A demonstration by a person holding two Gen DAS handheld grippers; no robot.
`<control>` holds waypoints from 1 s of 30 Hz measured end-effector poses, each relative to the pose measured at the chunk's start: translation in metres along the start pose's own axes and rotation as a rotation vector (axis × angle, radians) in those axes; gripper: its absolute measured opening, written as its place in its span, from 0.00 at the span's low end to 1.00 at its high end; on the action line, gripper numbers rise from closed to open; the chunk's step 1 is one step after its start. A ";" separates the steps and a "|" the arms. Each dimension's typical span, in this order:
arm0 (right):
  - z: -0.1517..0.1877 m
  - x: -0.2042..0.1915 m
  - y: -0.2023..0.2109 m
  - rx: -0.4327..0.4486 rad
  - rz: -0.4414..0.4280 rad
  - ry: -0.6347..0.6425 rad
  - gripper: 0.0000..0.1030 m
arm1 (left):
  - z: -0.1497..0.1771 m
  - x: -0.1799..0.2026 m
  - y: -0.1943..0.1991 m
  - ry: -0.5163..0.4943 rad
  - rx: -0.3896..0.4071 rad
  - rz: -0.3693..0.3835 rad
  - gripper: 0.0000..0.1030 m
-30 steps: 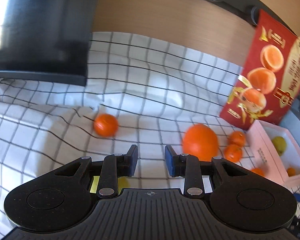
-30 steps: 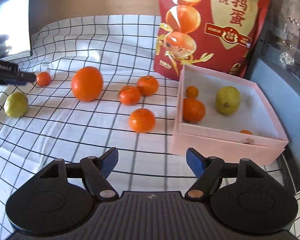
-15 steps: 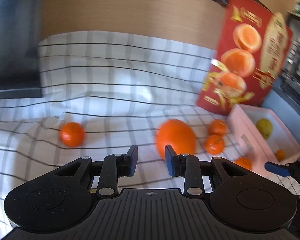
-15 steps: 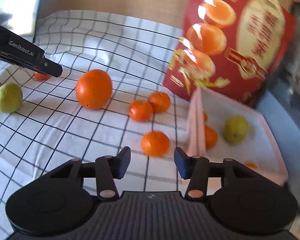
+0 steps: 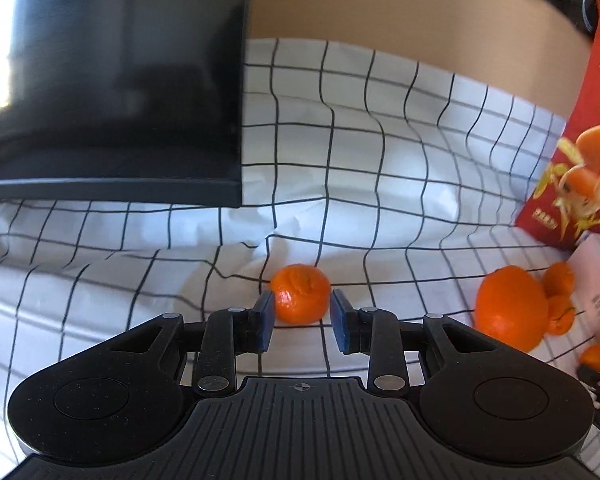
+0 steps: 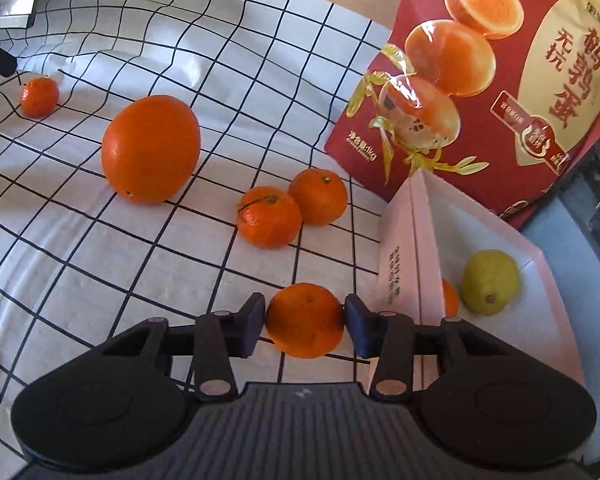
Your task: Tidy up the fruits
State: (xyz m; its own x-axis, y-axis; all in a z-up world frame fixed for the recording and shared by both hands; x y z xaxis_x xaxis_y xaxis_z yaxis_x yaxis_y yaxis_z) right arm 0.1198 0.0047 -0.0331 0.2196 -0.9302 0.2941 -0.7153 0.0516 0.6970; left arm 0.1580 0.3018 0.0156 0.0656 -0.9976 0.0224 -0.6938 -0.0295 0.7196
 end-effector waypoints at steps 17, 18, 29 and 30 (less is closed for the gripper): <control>0.052 0.016 0.073 -0.031 -0.170 -0.185 0.41 | -0.016 0.019 -0.049 -0.123 -0.134 -0.031 0.43; 0.057 0.019 0.072 -0.043 -0.164 -0.199 0.41 | -0.015 0.020 -0.050 -0.130 -0.138 -0.037 0.46; 0.083 0.034 0.083 -0.059 -0.137 -0.251 0.41 | -0.006 0.015 -0.054 -0.079 -0.162 -0.025 0.48; 0.083 0.035 0.083 -0.060 -0.134 -0.250 0.41 | -0.005 0.015 -0.050 -0.056 -0.152 0.000 0.48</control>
Point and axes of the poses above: each gripper's, at about its wrist camera, not at the fingertips, and y roughly against the way its jaws point, x to its right, z to its underside, the point moved 8 cm from there along -y, roughly the way its jaws point, and after that the axes turned 6 degrees about -y, right-handed, at the moved point
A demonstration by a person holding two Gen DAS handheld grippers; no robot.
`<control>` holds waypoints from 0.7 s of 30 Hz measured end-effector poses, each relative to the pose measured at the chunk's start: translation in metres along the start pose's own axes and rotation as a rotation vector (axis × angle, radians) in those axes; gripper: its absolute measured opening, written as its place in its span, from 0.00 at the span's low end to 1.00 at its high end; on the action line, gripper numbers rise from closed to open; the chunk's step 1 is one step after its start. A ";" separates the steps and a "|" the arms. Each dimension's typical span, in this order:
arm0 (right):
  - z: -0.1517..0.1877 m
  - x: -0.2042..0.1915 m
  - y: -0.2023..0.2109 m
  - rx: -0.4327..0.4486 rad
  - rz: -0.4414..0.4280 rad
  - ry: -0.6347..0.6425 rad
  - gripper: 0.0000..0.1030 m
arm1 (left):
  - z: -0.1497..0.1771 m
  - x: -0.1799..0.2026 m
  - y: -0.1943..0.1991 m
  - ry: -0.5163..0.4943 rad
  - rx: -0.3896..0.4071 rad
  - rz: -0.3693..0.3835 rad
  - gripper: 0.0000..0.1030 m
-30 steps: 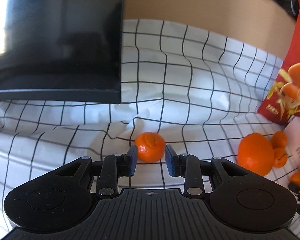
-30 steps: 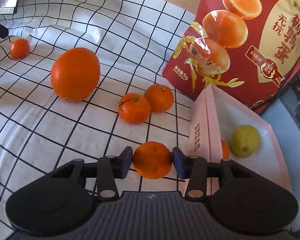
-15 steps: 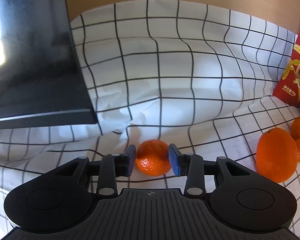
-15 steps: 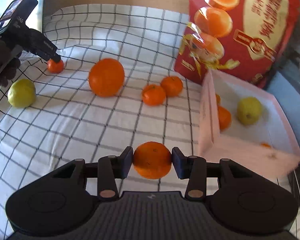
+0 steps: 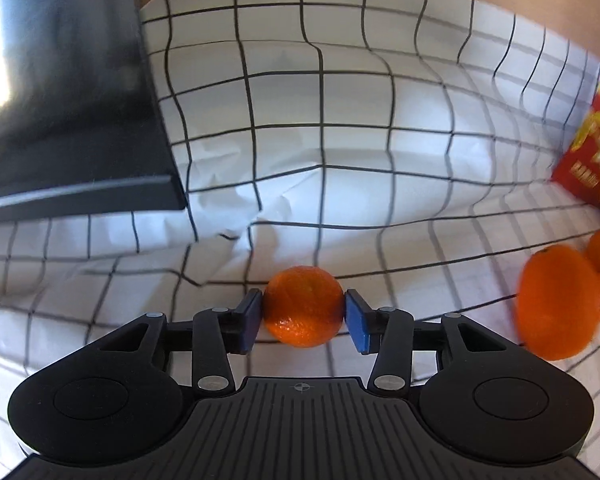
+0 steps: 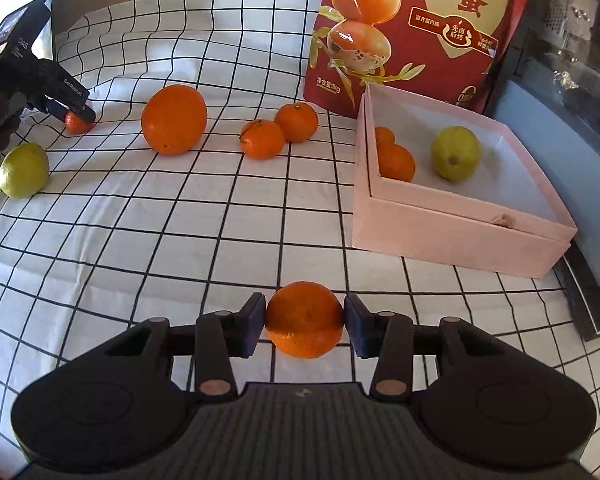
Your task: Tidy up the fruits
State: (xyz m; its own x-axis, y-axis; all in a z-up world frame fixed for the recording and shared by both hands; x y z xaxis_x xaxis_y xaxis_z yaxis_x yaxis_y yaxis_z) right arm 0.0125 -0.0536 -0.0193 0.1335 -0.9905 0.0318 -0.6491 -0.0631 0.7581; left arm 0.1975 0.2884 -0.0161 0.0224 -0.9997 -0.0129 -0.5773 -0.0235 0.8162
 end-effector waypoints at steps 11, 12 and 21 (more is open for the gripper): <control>0.007 0.002 0.001 -0.008 -0.014 -0.005 0.41 | 0.038 0.057 0.077 0.015 0.117 0.196 0.48; 0.008 0.001 0.001 -0.011 -0.017 -0.006 0.42 | 0.046 0.067 0.082 0.015 0.116 0.224 0.48; 0.021 0.001 0.000 -0.039 -0.042 -0.050 0.59 | 0.131 0.171 0.098 -0.084 0.034 0.370 0.48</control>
Point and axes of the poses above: each gripper's, at about its wrist camera, not at the fingertips, and y roughly against the way its jaws point, x to its right, z to its underside, the point moved 8 cm from there along -y, roughly the way its jaws point, and after that the axes turned 6 degrees about -y, right-handed, at the moved point
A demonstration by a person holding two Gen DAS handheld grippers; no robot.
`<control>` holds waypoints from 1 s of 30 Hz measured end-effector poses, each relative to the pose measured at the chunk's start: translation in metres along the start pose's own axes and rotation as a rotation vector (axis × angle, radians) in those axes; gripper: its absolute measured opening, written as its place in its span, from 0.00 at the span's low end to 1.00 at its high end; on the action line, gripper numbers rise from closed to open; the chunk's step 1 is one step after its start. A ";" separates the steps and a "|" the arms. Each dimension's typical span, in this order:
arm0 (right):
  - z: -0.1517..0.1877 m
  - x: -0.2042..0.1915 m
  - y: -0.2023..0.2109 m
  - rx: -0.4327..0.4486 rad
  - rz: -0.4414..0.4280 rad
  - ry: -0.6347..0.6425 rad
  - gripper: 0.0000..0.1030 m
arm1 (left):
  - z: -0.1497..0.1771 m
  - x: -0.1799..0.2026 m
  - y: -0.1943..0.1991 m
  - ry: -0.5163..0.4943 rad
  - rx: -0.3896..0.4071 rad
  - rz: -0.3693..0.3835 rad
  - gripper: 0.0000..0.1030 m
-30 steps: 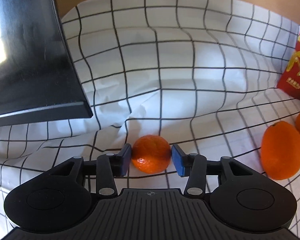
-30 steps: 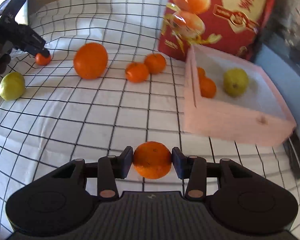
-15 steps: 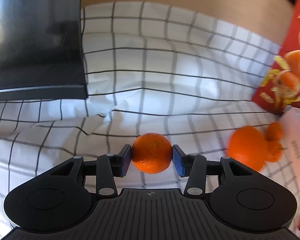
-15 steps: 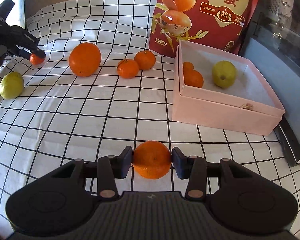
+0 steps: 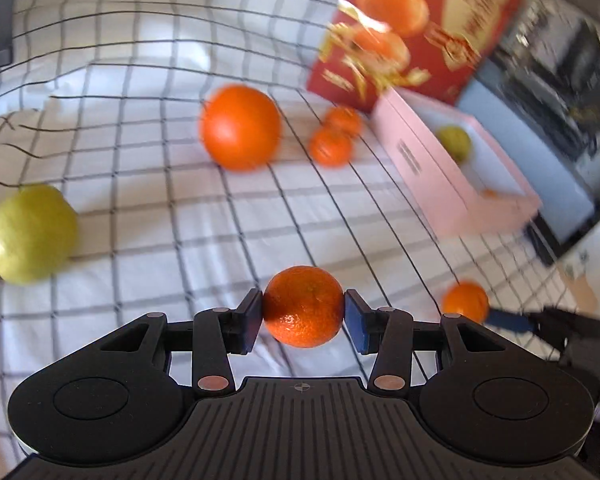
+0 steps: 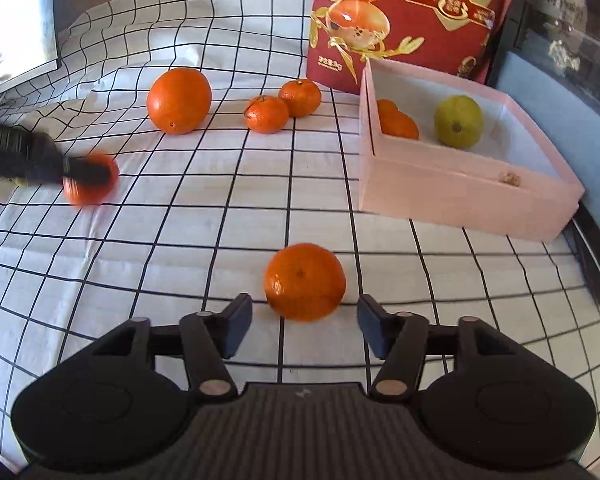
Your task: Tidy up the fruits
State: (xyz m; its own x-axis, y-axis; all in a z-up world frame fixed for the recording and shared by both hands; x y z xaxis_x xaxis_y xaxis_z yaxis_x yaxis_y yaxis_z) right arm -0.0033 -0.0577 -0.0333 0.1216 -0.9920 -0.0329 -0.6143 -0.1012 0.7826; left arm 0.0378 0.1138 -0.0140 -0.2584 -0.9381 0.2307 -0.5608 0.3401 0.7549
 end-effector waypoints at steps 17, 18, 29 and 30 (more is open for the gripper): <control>0.015 0.003 -0.001 0.022 -0.049 -0.013 0.91 | 0.015 0.015 -0.014 0.001 -0.026 -0.031 0.49; 0.015 0.003 -0.001 0.021 -0.050 -0.014 0.92 | 0.015 0.016 -0.014 -0.002 -0.025 -0.031 0.49; 0.015 0.003 -0.006 -0.007 -0.038 -0.022 1.00 | 0.014 0.012 -0.014 0.034 -0.032 0.010 0.49; 0.015 0.003 -0.007 -0.007 -0.045 -0.013 1.00 | 0.014 0.012 -0.014 0.034 -0.032 0.009 0.49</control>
Point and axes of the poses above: each gripper's, at about its wrist camera, not at the fingertips, and y roughly against the way its jaws point, x to its right, z to its underside, the point moved 8 cm from there along -y, roughly the way its jaws point, and after that the axes turned 6 degrees about -y, right-handed, at the moved point
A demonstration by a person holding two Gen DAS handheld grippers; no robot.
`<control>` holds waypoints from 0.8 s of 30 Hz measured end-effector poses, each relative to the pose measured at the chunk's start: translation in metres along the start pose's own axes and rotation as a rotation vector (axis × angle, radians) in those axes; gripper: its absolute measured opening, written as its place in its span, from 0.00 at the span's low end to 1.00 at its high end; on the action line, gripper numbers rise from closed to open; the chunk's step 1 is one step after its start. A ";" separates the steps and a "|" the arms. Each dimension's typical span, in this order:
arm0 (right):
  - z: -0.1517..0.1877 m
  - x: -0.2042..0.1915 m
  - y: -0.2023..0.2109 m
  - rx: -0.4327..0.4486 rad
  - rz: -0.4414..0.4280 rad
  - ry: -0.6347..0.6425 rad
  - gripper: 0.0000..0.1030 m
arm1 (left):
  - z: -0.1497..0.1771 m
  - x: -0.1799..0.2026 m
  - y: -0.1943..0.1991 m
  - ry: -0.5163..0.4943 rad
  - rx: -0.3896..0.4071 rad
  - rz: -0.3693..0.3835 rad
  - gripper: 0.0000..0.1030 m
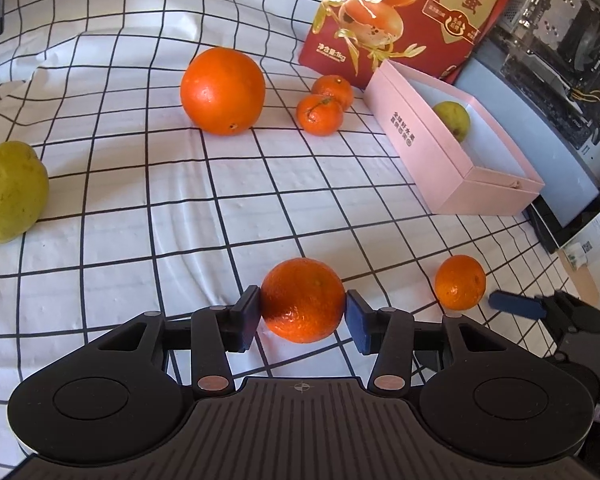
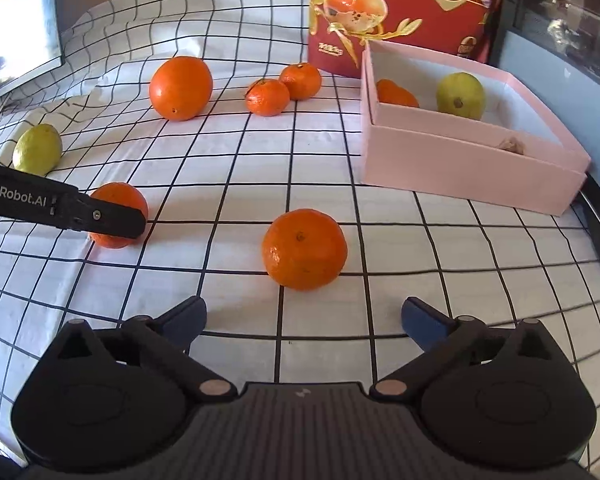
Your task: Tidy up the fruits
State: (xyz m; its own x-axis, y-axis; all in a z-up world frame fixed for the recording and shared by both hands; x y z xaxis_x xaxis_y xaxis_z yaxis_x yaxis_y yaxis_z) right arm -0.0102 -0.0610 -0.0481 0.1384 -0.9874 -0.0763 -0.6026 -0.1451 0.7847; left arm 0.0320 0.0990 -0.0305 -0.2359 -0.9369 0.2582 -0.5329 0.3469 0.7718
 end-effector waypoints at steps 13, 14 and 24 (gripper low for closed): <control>-0.032 0.000 -0.003 0.032 -0.005 -0.002 0.42 | 0.001 0.002 0.000 -0.019 0.005 -0.017 0.49; -0.032 0.000 -0.001 0.040 0.003 -0.001 0.42 | 0.001 0.002 0.000 -0.017 0.005 -0.016 0.49; -0.016 0.024 0.011 0.031 0.054 -0.050 0.42 | -0.001 0.001 0.001 -0.008 0.003 -0.013 0.49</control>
State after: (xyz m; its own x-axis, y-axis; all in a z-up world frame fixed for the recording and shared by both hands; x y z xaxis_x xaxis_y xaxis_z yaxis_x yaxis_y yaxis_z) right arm -0.0007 -0.0855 -0.0316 0.0658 -0.9957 -0.0653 -0.6325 -0.0922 0.7691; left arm 0.0320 0.0987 -0.0290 -0.2352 -0.9408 0.2440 -0.5380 0.3351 0.7735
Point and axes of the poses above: each gripper's, at about its wrist camera, not at the fingertips, and y roughly against the way its jaws point, x to its right, z to its underside, the point moved 8 cm from there along -y, roughly the way its jaws point, and after that the axes turned 6 degrees about -y, right-handed, at the moved point
